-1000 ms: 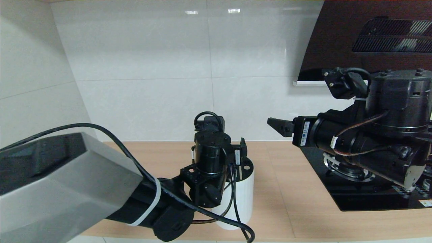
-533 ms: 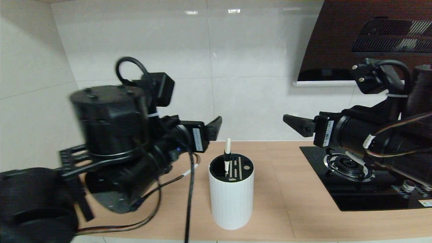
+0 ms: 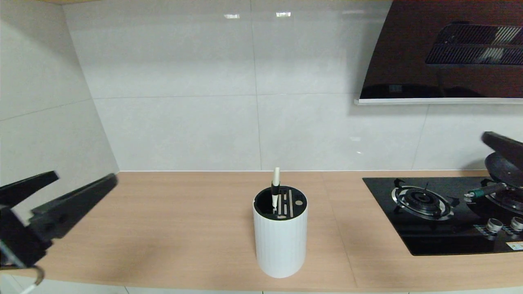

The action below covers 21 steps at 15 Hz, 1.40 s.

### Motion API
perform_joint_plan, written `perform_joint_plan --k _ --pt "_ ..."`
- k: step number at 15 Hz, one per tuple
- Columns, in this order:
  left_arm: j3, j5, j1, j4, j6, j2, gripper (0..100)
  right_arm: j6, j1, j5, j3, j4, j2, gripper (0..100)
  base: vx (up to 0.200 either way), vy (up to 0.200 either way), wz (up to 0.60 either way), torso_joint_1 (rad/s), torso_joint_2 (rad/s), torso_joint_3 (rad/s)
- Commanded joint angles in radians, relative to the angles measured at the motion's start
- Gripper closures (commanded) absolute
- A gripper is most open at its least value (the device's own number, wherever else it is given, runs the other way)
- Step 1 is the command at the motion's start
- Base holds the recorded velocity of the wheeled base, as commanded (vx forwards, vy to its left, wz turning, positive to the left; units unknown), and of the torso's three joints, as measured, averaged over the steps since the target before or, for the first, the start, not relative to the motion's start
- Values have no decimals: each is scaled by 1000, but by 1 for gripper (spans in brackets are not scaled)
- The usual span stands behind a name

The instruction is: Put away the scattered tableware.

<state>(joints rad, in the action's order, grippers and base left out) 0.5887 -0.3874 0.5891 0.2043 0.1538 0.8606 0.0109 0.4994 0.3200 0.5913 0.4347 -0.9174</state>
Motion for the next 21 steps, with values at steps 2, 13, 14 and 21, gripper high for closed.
perform_joint_plan --k 2,13,14,21 --pt "-40 4 -219 -207 -54 -443 0 -49 -263 -29 -94 -267 539 0 0 0 0 0 0 0" --pt "-320 13 -589 -258 -289 -861 0 -68 -502 11 -192 -594 916 0 0 0 0 0 0 0" --pt "-368 7 -589 -243 -280 -861 0 -63 -502 21 -217 -593 916 0 0 0 0 0 0 0" --pt "-589 334 -588 -160 -227 -861 0 9 -502 -179 -591 -390 916 0 0 0 0 0 0 0"
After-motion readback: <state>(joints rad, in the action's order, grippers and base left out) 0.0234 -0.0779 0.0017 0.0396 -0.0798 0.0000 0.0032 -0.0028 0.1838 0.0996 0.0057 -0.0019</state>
